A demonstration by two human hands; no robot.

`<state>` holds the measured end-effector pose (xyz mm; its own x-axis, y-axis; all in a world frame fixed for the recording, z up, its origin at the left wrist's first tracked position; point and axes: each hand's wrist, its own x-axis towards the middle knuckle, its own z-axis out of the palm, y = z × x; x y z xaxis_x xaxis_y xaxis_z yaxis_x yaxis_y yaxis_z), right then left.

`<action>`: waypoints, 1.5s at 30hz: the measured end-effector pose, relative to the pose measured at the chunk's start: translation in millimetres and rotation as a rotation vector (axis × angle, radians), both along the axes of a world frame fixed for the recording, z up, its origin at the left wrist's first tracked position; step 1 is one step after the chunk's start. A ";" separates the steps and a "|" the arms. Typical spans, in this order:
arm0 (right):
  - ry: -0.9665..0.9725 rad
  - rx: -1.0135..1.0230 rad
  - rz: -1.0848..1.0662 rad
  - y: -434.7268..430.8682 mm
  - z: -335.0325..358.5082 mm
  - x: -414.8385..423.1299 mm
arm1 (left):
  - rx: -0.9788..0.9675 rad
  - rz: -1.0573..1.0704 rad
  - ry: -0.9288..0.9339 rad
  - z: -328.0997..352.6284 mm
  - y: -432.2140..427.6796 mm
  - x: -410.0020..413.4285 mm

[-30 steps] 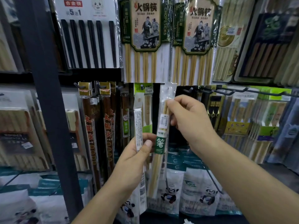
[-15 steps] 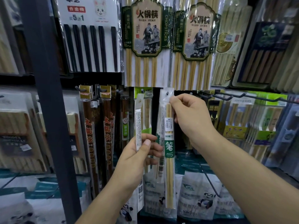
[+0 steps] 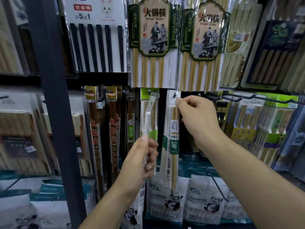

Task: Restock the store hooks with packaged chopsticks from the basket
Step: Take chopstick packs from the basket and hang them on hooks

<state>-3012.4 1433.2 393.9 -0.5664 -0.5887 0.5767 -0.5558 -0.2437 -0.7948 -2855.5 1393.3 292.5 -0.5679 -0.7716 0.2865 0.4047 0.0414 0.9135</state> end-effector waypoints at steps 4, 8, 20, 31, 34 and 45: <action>-0.014 -0.010 -0.030 1.8 -5.7 -0.7 | 0.007 0.020 -0.009 2.0 1.1 -0.9; -0.007 -0.067 -0.039 12.7 -9.3 5.9 | -0.097 0.078 -0.073 3.3 4.8 -2.8; 0.007 -0.078 0.140 17.5 -4.8 8.9 | -0.340 0.122 -0.064 6.4 12.7 -12.8; -0.049 -0.079 0.097 -1.6 -1.8 -3.7 | -0.291 0.234 -0.121 1.4 9.0 -21.5; -0.046 -0.085 0.074 -4.9 -1.2 -6.3 | -0.307 0.224 -0.133 -0.2 7.7 -23.7; 0.079 -0.051 0.004 0.6 -23.3 -19.7 | -0.561 0.376 -0.447 2.1 -5.8 -23.9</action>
